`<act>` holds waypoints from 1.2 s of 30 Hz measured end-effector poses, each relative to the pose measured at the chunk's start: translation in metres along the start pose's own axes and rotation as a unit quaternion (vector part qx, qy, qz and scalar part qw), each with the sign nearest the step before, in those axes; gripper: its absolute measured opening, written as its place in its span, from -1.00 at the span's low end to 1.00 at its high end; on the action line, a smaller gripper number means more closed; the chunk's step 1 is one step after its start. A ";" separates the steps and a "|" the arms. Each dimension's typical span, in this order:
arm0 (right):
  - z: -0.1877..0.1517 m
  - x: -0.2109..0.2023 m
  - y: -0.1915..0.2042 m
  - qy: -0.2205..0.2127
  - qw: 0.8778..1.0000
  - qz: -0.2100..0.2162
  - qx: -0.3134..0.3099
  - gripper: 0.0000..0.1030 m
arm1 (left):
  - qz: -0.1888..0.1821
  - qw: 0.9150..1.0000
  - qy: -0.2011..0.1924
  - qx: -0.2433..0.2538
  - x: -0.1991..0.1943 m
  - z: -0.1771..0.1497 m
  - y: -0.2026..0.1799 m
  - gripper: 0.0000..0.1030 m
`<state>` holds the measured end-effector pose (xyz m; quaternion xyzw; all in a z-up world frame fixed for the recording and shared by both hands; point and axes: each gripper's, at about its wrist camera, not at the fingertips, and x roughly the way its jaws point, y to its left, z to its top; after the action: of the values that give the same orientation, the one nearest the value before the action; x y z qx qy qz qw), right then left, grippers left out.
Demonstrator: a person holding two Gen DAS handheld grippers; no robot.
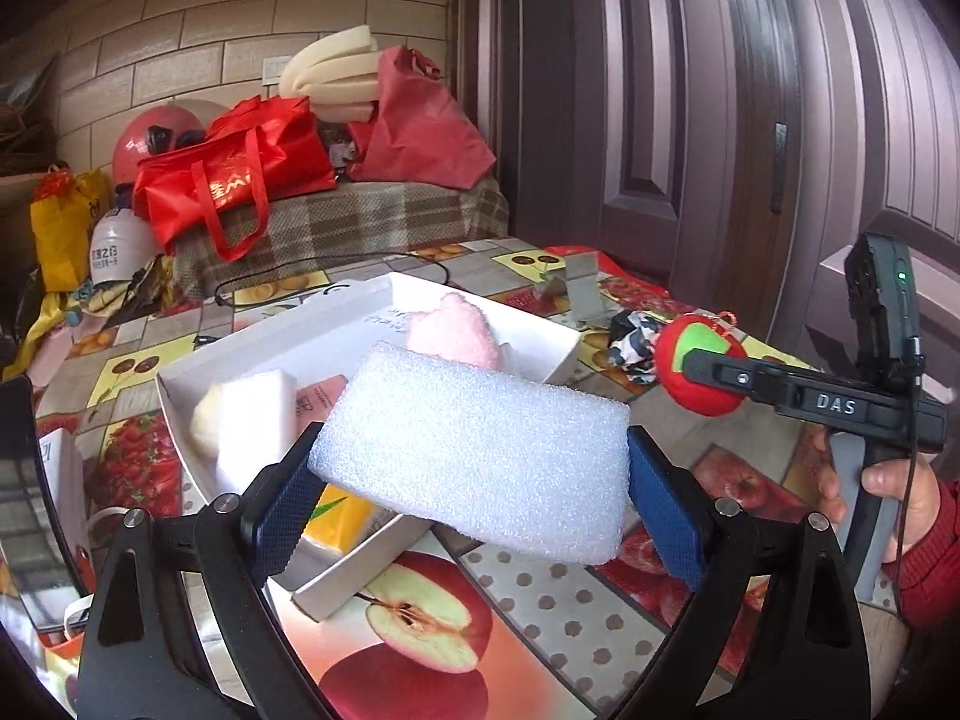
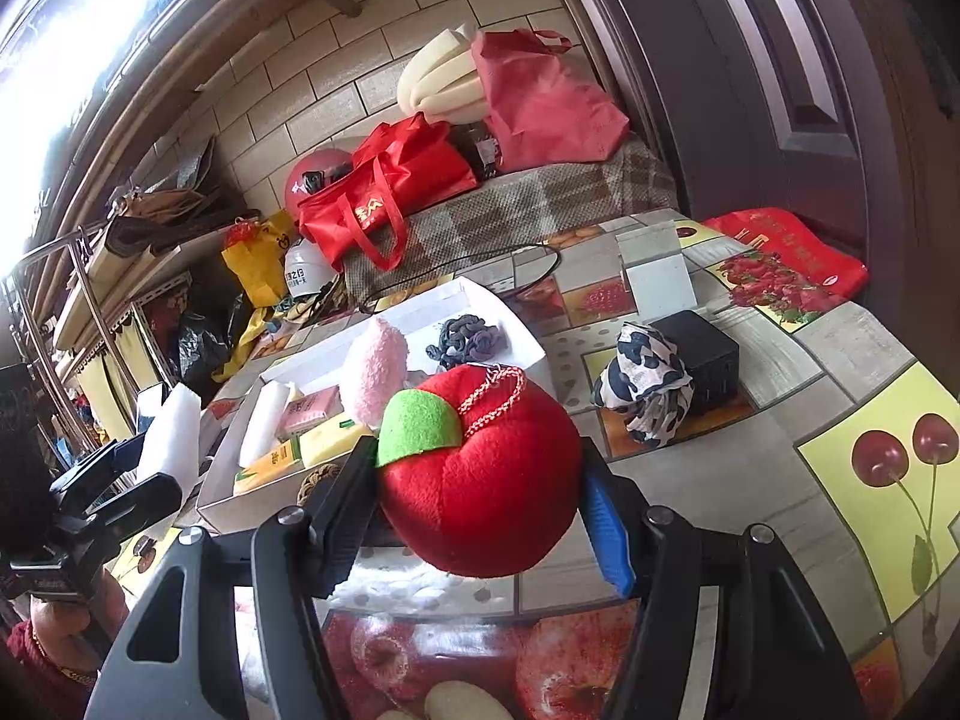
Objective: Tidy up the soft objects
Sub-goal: 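Carry the foam block and apple plush over the white tray and release both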
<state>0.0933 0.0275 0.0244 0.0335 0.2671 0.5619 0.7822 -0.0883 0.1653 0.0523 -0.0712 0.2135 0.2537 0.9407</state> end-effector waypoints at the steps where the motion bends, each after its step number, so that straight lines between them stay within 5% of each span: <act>1: 0.000 -0.001 0.000 -0.003 1.000 0.000 -0.001 0.24 | 0.007 1.000 0.001 -0.004 0.003 0.001 0.004 0.84; 13: 0.023 0.021 0.021 -0.020 1.000 -0.010 -0.018 0.24 | 0.093 0.993 -0.032 -0.059 0.029 0.034 0.056 0.85; 29: 0.030 0.126 0.074 0.061 0.996 0.008 -0.061 0.24 | 0.106 0.983 0.005 -0.148 0.068 0.040 0.129 0.85; 36: 0.044 0.159 0.067 0.061 0.998 0.006 -0.006 0.24 | 0.105 0.984 0.009 -0.147 0.088 0.046 0.127 0.85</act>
<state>0.0911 0.2055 0.0252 -0.0037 0.3104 0.5691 0.7614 -0.0673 0.3254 0.0515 -0.1879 0.1886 0.3787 0.8864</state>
